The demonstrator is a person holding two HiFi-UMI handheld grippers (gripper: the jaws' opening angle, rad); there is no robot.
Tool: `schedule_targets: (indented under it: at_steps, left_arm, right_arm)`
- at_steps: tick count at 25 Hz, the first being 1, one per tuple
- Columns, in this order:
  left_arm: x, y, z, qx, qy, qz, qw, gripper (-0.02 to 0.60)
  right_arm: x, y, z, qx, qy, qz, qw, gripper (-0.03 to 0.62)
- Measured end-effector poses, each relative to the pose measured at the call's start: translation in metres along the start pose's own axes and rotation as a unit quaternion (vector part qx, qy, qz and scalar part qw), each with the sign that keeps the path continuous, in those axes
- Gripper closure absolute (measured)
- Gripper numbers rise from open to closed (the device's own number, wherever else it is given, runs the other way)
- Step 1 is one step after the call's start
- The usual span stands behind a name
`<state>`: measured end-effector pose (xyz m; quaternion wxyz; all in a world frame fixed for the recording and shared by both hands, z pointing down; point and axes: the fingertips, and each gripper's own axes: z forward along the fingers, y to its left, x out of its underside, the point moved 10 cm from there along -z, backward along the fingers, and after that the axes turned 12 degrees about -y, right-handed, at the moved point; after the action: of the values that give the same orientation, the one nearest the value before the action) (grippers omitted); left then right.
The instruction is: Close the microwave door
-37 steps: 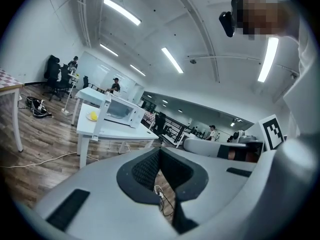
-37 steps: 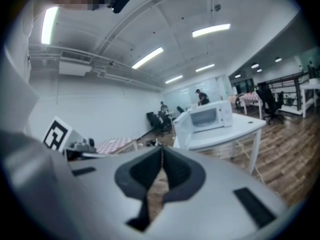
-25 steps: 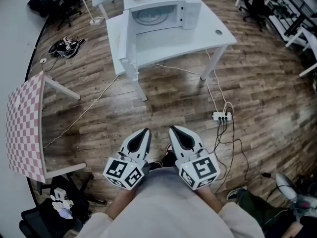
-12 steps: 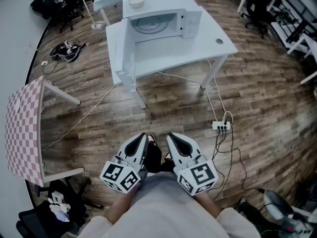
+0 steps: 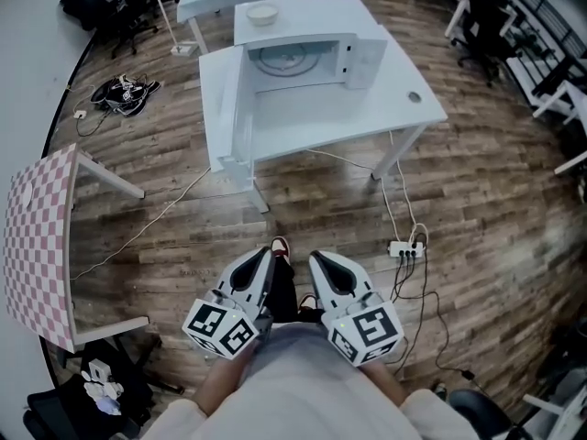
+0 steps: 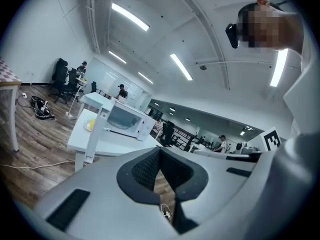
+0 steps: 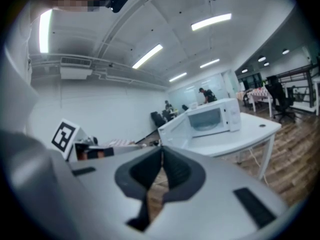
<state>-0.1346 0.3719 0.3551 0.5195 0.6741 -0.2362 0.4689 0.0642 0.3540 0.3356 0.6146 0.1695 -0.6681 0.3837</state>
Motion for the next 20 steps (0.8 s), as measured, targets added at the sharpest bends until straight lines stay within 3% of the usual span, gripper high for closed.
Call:
schedule_targets:
  at_steps: [16, 20]
  left_arm:
    - [-0.036, 0.064, 0.070, -0.002, 0.008, -0.033, 0.9994, 0.568]
    - [-0.052, 0.079, 0.082, -0.001, -0.011, -0.036, 0.9993, 0.569]
  right_arm:
    - [-0.013, -0.030, 0.103, -0.013, 0.024, 0.011, 1.000, 0.571]
    - [-0.017, -0.035, 0.128, -0.016, 0.029, 0.009, 0.999, 0.571]
